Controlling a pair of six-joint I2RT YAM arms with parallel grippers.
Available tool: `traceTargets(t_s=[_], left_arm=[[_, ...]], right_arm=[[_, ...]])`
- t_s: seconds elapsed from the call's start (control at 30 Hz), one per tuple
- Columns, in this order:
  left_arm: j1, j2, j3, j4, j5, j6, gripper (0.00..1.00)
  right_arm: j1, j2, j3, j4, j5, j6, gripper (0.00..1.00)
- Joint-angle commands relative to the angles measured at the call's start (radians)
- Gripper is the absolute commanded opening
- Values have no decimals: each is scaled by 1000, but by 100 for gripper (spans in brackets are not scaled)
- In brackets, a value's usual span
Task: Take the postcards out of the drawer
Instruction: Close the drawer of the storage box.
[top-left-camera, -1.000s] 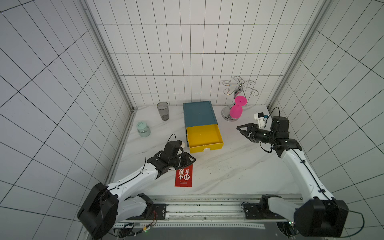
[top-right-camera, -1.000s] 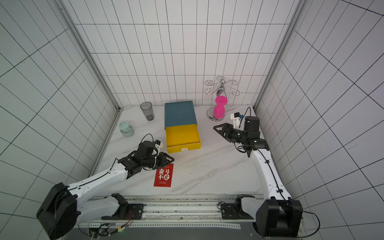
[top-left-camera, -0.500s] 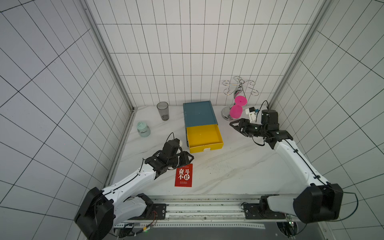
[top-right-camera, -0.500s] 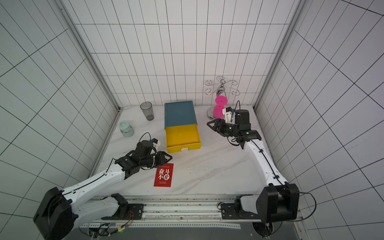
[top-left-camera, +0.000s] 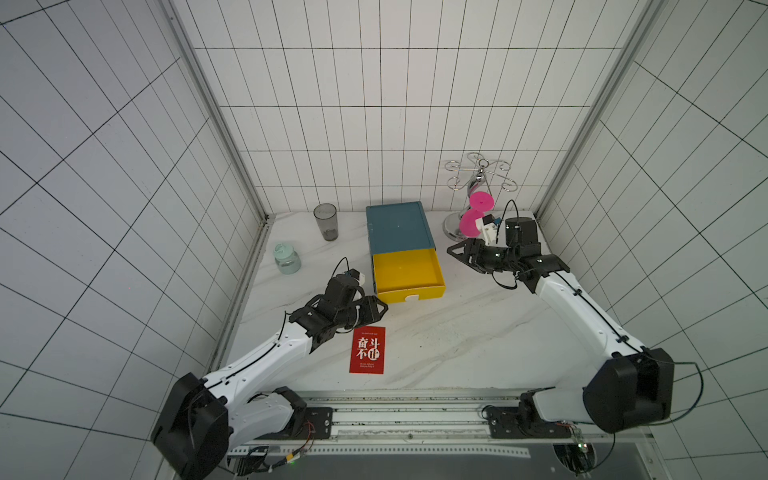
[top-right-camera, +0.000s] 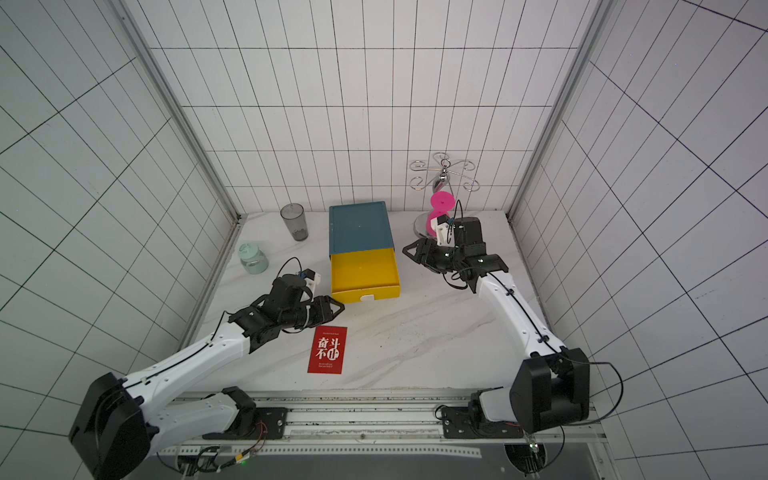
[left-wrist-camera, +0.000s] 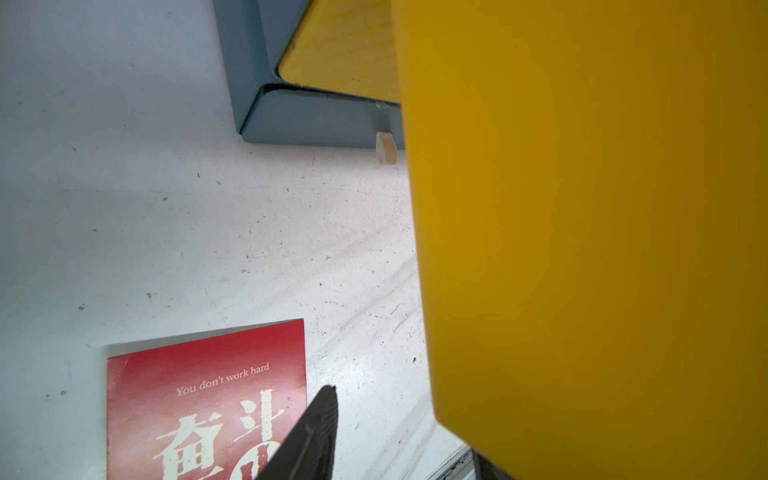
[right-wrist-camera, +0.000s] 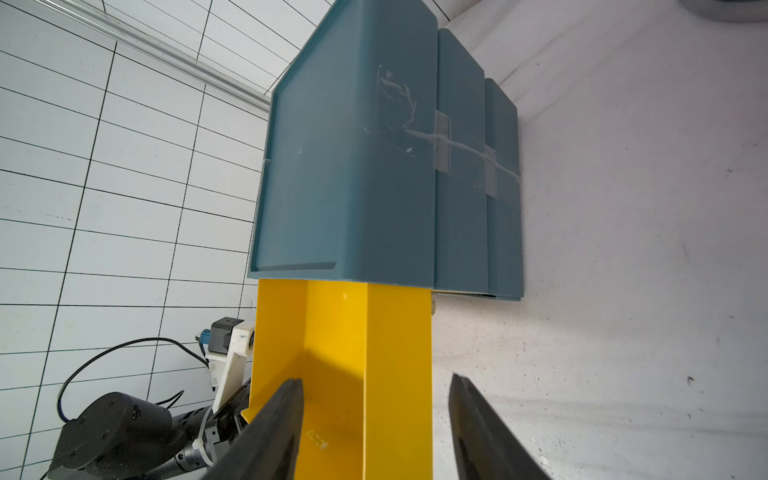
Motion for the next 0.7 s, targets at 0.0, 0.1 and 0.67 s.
traceTargets(t_s=[0.0,0.1,0.67], left_arm=[[8,10,39,12,-25,33,51],[16,19,51,12,-27,42,53],[25,91,151,-2,-80,112,63]], right_arm=[[7,-19,7,-3,13,-21,59],[7,-29,-8,-2,10,-21,60],[-28,-133,-115,-47,-7,-40,60]])
